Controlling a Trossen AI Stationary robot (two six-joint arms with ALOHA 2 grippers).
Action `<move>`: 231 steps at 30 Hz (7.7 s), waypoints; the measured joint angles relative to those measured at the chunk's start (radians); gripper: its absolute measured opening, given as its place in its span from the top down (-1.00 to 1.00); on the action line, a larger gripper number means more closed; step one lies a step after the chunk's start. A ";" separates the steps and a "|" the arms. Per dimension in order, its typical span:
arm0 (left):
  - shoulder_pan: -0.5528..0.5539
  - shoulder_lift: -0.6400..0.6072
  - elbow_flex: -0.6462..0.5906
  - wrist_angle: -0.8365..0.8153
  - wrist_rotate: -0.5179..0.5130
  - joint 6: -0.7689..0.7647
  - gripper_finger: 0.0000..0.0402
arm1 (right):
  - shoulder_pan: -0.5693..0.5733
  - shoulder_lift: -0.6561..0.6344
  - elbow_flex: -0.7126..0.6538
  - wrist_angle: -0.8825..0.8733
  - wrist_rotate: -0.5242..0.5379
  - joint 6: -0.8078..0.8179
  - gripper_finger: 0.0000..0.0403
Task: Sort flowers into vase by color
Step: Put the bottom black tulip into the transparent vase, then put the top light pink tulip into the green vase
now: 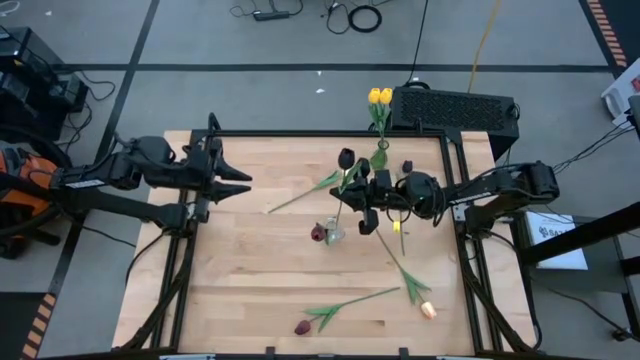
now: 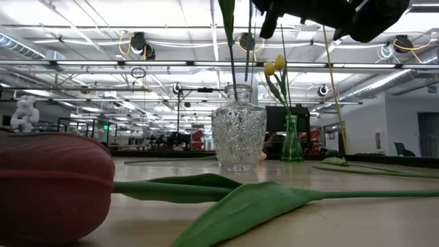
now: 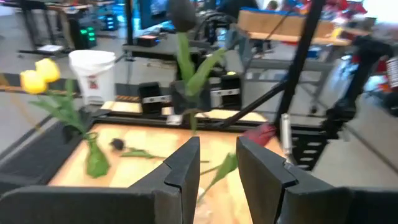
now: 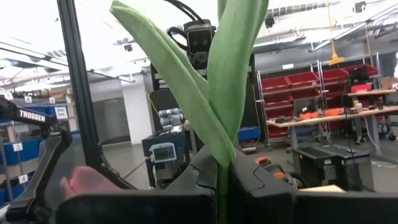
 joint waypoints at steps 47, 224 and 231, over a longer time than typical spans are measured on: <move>0.000 0.000 0.000 -0.017 -0.051 -0.044 0.44 | -0.001 0.067 0.000 -0.301 0.001 -0.079 0.36; 0.636 0.609 0.000 0.921 0.488 -0.228 1.00 | -0.501 0.097 0.861 -1.138 -0.213 0.026 0.31; 0.635 0.609 0.000 0.921 0.516 -0.228 1.00 | -0.500 0.163 0.968 -1.206 -0.290 0.024 0.14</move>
